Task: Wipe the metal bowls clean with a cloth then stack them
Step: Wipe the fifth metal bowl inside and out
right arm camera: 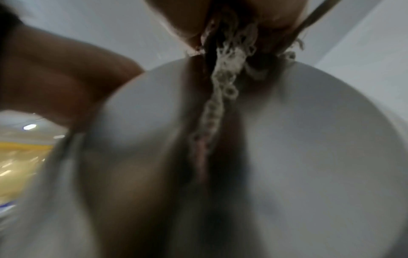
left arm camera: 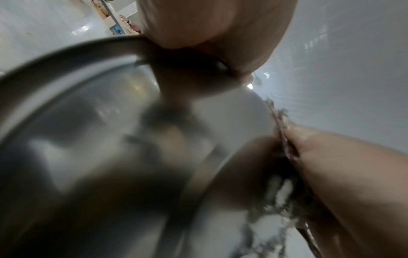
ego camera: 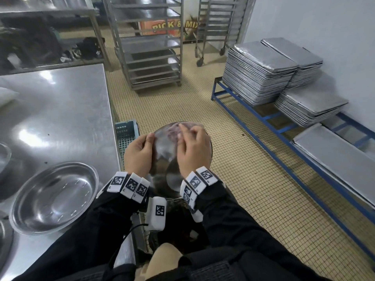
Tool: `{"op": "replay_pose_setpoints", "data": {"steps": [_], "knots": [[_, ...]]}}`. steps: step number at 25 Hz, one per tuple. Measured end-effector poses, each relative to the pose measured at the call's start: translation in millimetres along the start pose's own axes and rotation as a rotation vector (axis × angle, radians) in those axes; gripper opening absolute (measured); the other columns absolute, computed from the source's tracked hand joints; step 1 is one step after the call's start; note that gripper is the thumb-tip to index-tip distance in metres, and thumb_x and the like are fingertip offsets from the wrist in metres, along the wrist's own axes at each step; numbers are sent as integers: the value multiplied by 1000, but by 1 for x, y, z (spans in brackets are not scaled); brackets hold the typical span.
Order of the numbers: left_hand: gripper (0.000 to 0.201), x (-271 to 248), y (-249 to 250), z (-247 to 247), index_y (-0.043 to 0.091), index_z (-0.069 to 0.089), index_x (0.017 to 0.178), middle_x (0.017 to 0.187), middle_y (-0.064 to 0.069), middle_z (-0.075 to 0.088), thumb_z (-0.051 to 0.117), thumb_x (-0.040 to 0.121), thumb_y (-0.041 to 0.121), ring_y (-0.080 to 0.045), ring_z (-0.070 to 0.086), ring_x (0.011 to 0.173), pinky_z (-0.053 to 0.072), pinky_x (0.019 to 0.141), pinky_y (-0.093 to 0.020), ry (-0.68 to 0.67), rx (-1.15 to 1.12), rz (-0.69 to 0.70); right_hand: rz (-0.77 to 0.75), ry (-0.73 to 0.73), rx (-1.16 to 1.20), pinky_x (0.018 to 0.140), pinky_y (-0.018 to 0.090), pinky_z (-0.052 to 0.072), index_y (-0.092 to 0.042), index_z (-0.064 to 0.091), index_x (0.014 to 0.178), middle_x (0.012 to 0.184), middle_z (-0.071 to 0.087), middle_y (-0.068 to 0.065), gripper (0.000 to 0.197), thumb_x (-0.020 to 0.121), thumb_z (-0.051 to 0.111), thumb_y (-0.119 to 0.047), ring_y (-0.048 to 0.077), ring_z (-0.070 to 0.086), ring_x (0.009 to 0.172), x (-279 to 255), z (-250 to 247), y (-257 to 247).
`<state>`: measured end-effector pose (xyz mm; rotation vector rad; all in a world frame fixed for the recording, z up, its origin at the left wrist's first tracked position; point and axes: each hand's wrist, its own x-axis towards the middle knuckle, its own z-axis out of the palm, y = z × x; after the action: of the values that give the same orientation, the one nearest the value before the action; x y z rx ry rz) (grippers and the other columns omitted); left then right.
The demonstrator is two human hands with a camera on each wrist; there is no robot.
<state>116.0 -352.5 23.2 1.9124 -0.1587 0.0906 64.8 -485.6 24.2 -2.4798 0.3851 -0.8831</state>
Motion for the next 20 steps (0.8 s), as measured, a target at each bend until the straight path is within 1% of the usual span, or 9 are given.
{"op": "replay_pose_setpoints", "data": {"steps": [2,4,6,10,12,15,16,18,20], "knots": [[40,-1,-1,-4,19,58,64,50,10,49,48,99,35,-5,43,49,35,51,-22,15,-5,-7,289,6,205,90,30,49,-12,59,123,113,46,5,36,93,47,-28,16,47,102,6,-6,21],[43,1,-3,-7,8,58,70,57,0,49,47,99,37,-12,43,56,37,59,-30,42,-38,-27,482,-6,303,93,30,47,-5,59,120,107,43,5,32,96,47,-21,14,47,97,1,-12,43],[46,2,-3,-9,1,57,75,62,-6,48,46,100,38,-15,43,60,36,62,-32,56,-50,-32,566,-17,288,88,24,45,-2,61,117,103,42,3,30,97,46,-19,11,45,90,-14,-14,59],[46,1,2,-9,15,53,63,50,10,44,45,99,42,-9,40,52,35,59,-31,32,-52,-15,803,-195,349,66,29,45,-5,65,87,84,59,9,41,100,39,-34,18,53,72,-23,-15,68],[49,0,7,-8,19,53,58,45,14,46,44,98,46,-6,41,48,36,55,-26,-4,-54,-7,984,-294,552,73,35,52,-5,62,85,77,65,10,58,97,31,-52,24,61,72,-5,-26,64],[56,-4,12,-9,15,41,51,41,11,42,44,95,49,-3,40,43,35,50,-17,-50,-109,76,1213,-372,1148,92,49,49,-2,58,100,94,67,20,70,90,31,-66,34,64,91,20,-43,66],[58,-4,10,-10,13,42,51,45,9,43,47,93,53,-4,43,49,39,56,-20,-54,-114,128,1267,-403,1240,92,52,48,0,55,107,104,64,24,69,88,40,-65,38,63,97,26,-47,68],[51,-3,5,-10,16,54,55,63,8,49,51,88,54,-14,48,75,45,76,-37,-21,-77,215,1277,-479,1113,90,52,50,1,50,114,113,59,28,54,83,60,-42,41,61,102,29,-49,67],[36,0,4,-11,21,60,61,84,9,50,51,84,47,-18,45,98,40,93,-48,27,-27,253,1221,-484,910,85,50,54,0,51,112,113,58,27,41,76,60,-16,39,61,99,28,-45,62]]}}
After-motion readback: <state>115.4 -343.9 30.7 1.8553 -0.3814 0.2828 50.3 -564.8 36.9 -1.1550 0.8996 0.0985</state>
